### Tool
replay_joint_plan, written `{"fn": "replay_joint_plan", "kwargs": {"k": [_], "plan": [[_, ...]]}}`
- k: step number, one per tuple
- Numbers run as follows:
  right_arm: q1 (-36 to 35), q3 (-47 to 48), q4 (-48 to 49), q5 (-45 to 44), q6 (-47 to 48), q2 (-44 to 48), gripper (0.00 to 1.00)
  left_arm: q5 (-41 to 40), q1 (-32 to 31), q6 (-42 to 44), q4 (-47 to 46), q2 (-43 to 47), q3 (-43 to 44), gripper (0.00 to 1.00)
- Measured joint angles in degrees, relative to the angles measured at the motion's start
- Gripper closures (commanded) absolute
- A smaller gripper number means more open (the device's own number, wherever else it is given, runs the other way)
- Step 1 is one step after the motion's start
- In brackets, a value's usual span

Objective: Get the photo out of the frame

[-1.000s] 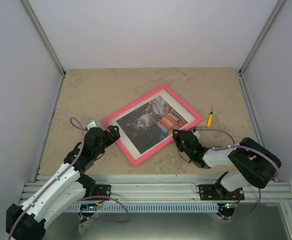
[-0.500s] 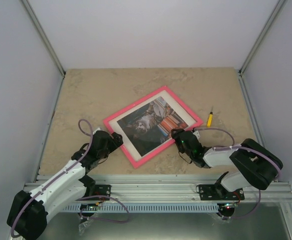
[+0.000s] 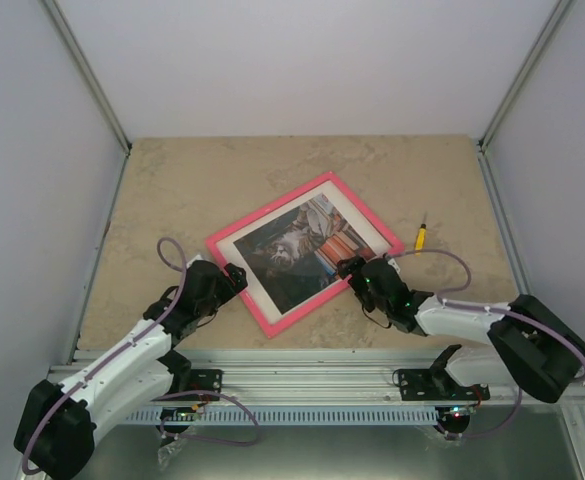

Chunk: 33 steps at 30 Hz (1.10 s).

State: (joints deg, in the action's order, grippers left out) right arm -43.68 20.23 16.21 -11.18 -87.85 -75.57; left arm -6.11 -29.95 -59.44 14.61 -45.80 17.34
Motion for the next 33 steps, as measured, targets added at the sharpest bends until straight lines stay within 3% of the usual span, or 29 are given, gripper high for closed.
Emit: {"fn": "replay_joint_plan", "kwargs": {"k": [9, 13, 17, 25, 33], "plan": [[0.02, -1.88, -14.27, 2.93, 12.85, 11.65, 0.02, 0.07, 0.00, 0.02, 0.00, -0.76, 0.00, 0.01], [1.33, 1.20, -22.53, 2.38, 24.63, 16.74, 0.04, 0.48, 0.00, 0.02, -0.02, -2.05, 0.00, 0.03], [7.52, 7.58, -25.16, 2.64, 38.05, 17.53, 0.07, 0.68, 0.00, 0.31, -0.04, -3.37, 0.02, 0.08], [22.51, 23.26, -23.91, 8.59, 61.20, -1.70, 0.24, -0.22, 0.00, 1.11, -0.02, -7.23, 0.94, 0.16], [27.87, 31.98, -23.58, 14.14, 71.30, -19.10, 0.36, -0.85, 0.00, 2.36, -0.37, -13.03, 2.56, 0.28]]}}
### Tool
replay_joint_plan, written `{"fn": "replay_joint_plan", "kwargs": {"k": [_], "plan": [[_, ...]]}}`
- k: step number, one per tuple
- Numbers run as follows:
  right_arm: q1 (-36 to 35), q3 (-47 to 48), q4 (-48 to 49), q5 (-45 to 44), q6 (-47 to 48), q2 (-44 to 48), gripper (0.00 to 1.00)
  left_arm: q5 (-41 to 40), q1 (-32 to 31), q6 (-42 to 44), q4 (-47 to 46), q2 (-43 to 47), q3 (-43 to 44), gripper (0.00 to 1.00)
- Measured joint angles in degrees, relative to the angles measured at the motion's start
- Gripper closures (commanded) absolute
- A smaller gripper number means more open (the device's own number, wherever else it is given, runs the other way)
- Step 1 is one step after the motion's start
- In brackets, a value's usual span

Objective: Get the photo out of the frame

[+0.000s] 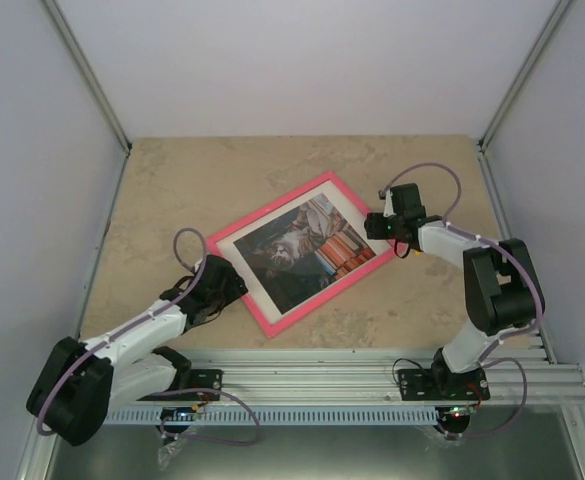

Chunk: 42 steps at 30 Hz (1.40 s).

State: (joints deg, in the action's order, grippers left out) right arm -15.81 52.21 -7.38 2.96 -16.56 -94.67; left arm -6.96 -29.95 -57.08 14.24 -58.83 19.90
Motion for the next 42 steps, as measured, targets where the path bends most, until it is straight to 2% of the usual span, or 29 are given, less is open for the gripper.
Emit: {"fn": "replay_joint_plan", "kwargs": {"k": [4, 8, 11, 15, 20, 28, 33, 39, 42], "plan": [[0.79, 1.97, 0.09, 1.64, 1.90, -3.50, 0.38, -0.20, 0.00, 0.48, -0.15, -3.56, 1.14, 0.31], [1.77, 2.16, 0.07, 1.99, 2.93, -5.01, 0.45, -0.57, 0.00, 1.01, -0.37, -6.88, 3.02, 0.42], [2.32, 2.27, 0.31, 2.08, 3.50, -6.12, 0.55, -0.92, 0.00, 1.99, -0.63, -8.79, 3.82, 0.47], [2.73, 2.47, 0.11, 2.40, 3.87, -6.88, 0.73, -1.60, 0.00, 2.54, -0.74, -10.29, 4.68, 0.52], [2.67, 1.27, -0.02, 5.38, 3.61, -5.75, 0.83, -3.91, 0.00, 3.80, 0.33, -13.77, 7.30, 0.63], [1.81, -6.78, -0.35, 6.03, -0.72, 1.64, 0.80, -11.02, 1.01, 7.37, 3.39, -23.80, 14.99, 0.61], [-2.03, -12.24, -2.05, 2.45, -5.42, 7.85, 0.77, -15.85, 3.93, 11.39, 5.70, -31.74, 22.77, 0.64], [-8.13, -18.75, -4.92, -2.56, -12.13, 16.22, 0.74, -19.54, 5.38, 21.81, 8.33, -39.30, 31.34, 0.67], [-11.63, -22.14, -6.01, -4.55, -15.56, 20.65, 0.72, -20.44, 5.57, 26.53, 9.20, -42.58, 35.41, 0.64]]}}
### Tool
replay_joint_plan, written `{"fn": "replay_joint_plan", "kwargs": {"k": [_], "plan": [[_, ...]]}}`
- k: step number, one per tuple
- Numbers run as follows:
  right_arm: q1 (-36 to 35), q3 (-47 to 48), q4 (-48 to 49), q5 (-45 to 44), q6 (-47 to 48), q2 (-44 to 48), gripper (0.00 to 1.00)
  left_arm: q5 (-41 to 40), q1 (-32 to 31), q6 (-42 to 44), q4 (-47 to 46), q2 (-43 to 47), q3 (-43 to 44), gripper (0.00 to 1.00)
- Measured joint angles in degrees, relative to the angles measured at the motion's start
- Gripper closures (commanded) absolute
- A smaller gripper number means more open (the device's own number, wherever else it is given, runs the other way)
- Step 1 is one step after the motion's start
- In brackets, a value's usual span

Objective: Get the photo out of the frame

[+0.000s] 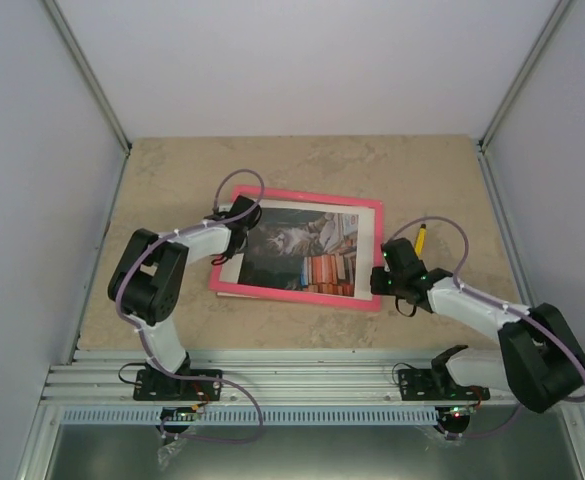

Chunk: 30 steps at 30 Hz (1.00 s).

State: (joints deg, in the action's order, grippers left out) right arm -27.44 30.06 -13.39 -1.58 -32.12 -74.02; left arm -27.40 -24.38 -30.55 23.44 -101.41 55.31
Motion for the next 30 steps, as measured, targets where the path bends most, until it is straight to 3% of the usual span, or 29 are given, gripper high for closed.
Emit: {"fn": "replay_joint_plan", "kwargs": {"k": [4, 8, 16, 25, 30], "plan": [[-5.55, -3.08, -1.92, -1.60, -4.55, 4.83, 0.66, -0.81, 0.59, 4.04, 0.79, -2.91, 3.96, 0.57], [-9.22, -5.01, -5.05, -0.13, -7.26, 10.01, 0.52, -0.09, 1.53, 2.43, -0.42, -3.52, 4.90, 0.41], [-7.91, -0.17, -9.64, 1.01, -4.98, 13.22, 0.37, 3.17, 2.71, -2.25, -1.95, -0.46, 2.14, 0.25], [-4.15, 1.51, -8.04, 0.70, -3.28, 6.95, 0.34, 3.98, 4.68, -3.58, -1.57, 4.35, 0.42, 0.26], [-3.08, 1.25, -6.01, 0.50, -3.28, 1.46, 0.35, 6.80, 6.08, -3.50, -3.41, 3.06, 0.07, 0.36]]}}
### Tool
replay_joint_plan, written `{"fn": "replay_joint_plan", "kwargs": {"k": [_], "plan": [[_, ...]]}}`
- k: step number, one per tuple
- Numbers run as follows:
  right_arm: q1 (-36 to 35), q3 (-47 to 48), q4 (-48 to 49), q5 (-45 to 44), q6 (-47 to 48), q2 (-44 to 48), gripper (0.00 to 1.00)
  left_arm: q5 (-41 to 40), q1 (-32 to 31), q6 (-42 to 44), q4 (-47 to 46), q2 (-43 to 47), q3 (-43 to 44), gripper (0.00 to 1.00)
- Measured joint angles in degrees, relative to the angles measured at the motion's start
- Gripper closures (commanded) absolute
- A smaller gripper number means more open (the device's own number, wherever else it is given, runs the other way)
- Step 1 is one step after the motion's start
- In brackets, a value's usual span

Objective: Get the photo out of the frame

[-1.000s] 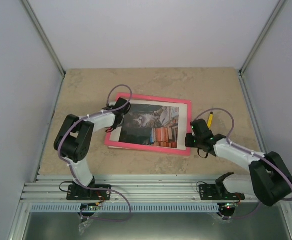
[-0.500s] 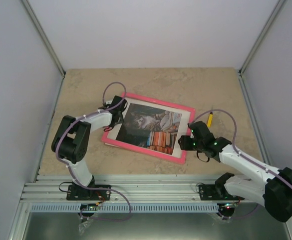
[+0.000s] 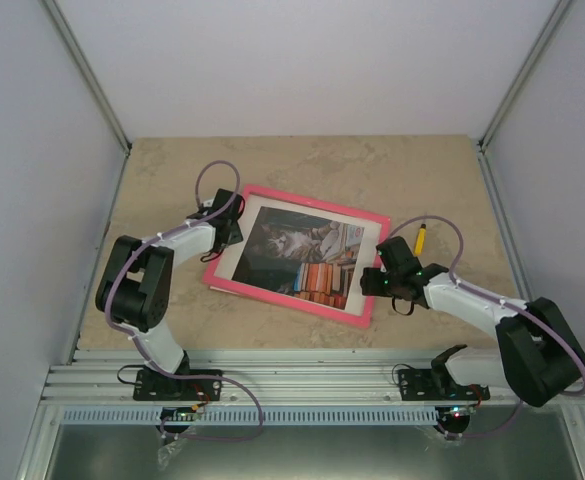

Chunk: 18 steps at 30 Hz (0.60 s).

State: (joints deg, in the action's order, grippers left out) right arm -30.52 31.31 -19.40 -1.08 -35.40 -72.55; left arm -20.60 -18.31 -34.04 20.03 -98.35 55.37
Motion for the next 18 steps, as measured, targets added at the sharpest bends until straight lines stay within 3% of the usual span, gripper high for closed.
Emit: {"fn": "replay_joint_plan", "kwargs": {"k": [9, 13, 18], "plan": [[1.07, 0.35, 4.81, -0.28, 0.07, -5.20, 0.46, 4.31, -0.07, 1.31, -3.69, -1.64, 0.04, 0.65], [2.64, 0.22, 4.81, -0.52, 0.13, -5.16, 0.56, 5.27, -0.02, 2.69, -4.24, -1.55, 0.02, 0.71], [4.66, -0.63, 5.27, -0.63, 0.15, -4.07, 0.61, 7.93, -0.04, 3.45, -5.79, -1.27, -0.44, 0.76]]}}
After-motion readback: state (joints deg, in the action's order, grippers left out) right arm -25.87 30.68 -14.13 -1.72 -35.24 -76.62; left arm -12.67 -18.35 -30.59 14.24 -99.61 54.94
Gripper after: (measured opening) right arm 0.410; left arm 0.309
